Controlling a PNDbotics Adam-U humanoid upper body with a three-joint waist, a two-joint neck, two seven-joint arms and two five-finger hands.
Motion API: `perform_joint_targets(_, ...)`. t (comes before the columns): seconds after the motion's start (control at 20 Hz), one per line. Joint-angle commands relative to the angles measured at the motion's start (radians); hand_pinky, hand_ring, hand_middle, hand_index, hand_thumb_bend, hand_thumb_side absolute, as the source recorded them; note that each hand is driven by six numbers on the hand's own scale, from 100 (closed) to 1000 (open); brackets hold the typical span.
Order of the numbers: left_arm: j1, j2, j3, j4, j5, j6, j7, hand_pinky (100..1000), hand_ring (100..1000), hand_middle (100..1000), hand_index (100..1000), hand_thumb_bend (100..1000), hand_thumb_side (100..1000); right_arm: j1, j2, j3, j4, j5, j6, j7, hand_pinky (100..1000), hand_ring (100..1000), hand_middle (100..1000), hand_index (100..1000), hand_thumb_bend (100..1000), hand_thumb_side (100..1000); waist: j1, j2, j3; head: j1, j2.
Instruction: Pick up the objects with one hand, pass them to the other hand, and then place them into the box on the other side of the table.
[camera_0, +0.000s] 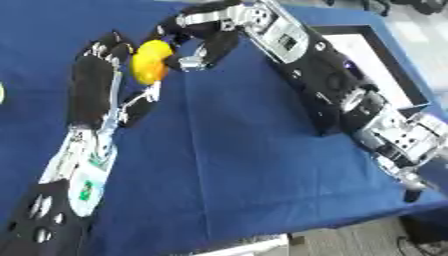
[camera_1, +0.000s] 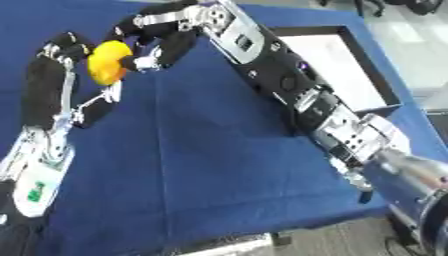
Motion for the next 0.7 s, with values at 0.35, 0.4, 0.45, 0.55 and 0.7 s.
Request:
perform_joint_targets(0.35,-0.013,0.004,0.012,-0.014,-0.002,0.005,0.030,708,552,549,644,151,100,-0.006,-0.022,-0.011,-0.005,-0.021,0.042,0.014,693,1000,483,698,100,429,-0.003,-0.010,-0.007,-0.008,-0.002)
perform_joint_targets(0.4,-0.013,0.004,0.012,-0.014,-0.002,0.005,0.033,708,553,549,643,170,100,-0.007,-0.022,-0.013,-0.005,-0.021,0.044,0.014,689,1000,482,696,100,399,-0.003,-0.010,-0.007,-0.008,-0.002)
perform_joint_targets(0.45,-0.013,0.004,0.012,-0.014,-0.003,0.005,0.034,708,553,550,643,183,100,-0.007,-0.022,-0.016,-0.005,-0.021,0.046,0.014,688,1000,482,696,100,393,-0.003,-0.010,-0.007,-0.008,-0.002)
perform_joint_targets(0.55,-0.013,0.004,0.011,-0.013,-0.004,0.004,0.035,710,556,560,654,285,107,-0.008,-0.022,-0.019,-0.004,-0.023,0.050,0.014,683,1000,482,695,100,367,-0.003,-0.009,-0.007,-0.009,-0.002)
perform_joint_targets(0.7,-0.012,0.004,0.012,-0.013,-0.006,0.005,0.038,711,557,567,667,359,125,-0.008,-0.021,-0.020,-0.003,-0.026,0.055,0.014,682,1000,479,693,100,362,-0.002,-0.009,-0.007,-0.007,-0.002)
